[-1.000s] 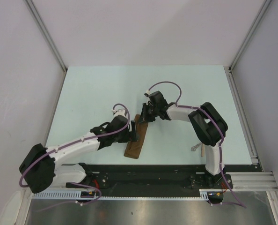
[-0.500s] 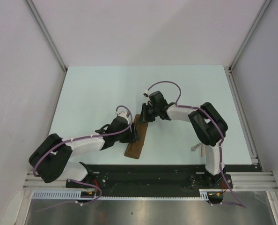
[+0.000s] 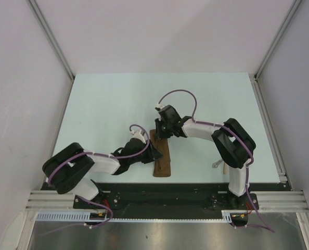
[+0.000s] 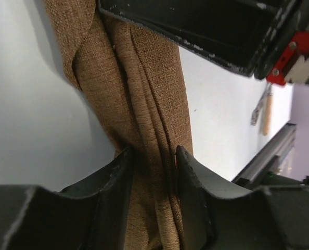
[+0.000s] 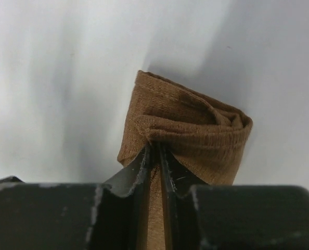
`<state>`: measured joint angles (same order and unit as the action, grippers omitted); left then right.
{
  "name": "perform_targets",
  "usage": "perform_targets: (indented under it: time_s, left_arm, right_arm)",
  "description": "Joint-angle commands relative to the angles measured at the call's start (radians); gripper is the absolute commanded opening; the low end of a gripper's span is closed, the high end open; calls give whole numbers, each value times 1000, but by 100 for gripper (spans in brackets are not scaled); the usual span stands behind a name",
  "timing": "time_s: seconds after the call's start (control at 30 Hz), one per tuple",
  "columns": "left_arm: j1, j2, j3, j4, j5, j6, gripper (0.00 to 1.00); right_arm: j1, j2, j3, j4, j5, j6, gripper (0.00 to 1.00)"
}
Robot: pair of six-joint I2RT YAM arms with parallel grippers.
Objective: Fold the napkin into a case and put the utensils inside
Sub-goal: Fold the 2/3-rectangle-folded napkin at the center of the board.
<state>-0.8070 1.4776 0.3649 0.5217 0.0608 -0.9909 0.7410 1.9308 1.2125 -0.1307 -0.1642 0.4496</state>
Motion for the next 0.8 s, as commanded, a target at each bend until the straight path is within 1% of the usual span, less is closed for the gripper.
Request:
perform_targets:
  time_s: [0.0, 0.03, 0.07, 0.1, 0.17, 0.2, 0.23, 0.3, 0.33, 0.37, 0.4, 0.43, 0.47, 0.5, 0.53, 0.57, 0.63, 0.67, 0.7, 0.73, 0.77]
  left_arm:
    - [-21, 117, -41, 279, 42, -139, 43]
    - [-23, 134, -47, 361, 42, -156, 43]
    - [-24, 147, -67, 404, 37, -169, 43]
    - [-32, 157, -81, 449, 19, -187, 43]
    - [-43, 142, -130, 529, -10, -186, 50]
    - [-46, 126, -142, 525, -21, -170, 53]
    - [-46, 80, -152, 482, -33, -160, 57]
    - [-46, 17, -164, 402, -45, -99, 60]
    - [-46, -29, -164, 288, -56, -80, 64]
    - [-46, -118, -164, 234, -59, -57, 65]
    - [-46, -179, -165, 177, -94, -17, 66]
    - [-46, -239, -167, 47, -114, 0, 68]
    - [-46, -369, -164, -19, -174, 17, 68]
    - [-44, -431, -161, -90, -208, 43, 69]
    - [-38, -486, -153, -236, -246, 52, 71]
    - [-5, -601, -136, -296, -297, 69, 72]
    - [40, -680, -124, -395, -314, 83, 71]
    - [84, -704, -112, -411, -319, 90, 71]
    - [103, -726, -107, -419, -319, 92, 70]
    - [124, -724, -100, -423, -319, 89, 69]
    - [171, -714, -96, -419, -311, 77, 68]
  right_arm:
    - [69, -50, 79, -171, 333, -37, 13]
    - [80, -50, 78, -178, 366, -41, 11]
    - [86, -43, 78, -178, 402, -49, 4]
    - [90, -39, 82, -182, 407, -57, 0]
    - [97, -29, 87, -178, 414, -68, 0]
    - [103, -27, 85, -172, 434, -72, 0]
    - [116, -29, 87, -170, 449, -80, 0]
    - [132, -30, 90, -162, 498, -88, 0]
    - [147, -33, 87, -156, 517, -107, 0]
    - [156, -36, 78, -149, 552, -120, 0]
    - [164, -41, 75, -133, 571, -132, 0]
    - [178, -41, 71, -126, 583, -165, 0]
    - [182, -44, 68, -118, 598, -178, 0]
    - [184, -50, 65, -107, 601, -186, 0]
    - [189, -50, 64, -100, 603, -192, 0]
    - [187, -52, 67, -90, 595, -199, 0]
    - [189, -40, 79, -96, 571, -193, 0]
    - [189, -36, 87, -104, 566, -178, 0]
    - [190, -32, 96, -107, 565, -169, 0]
    - [190, -27, 99, -109, 562, -155, 0]
    - [192, -26, 99, -110, 562, -137, 0]
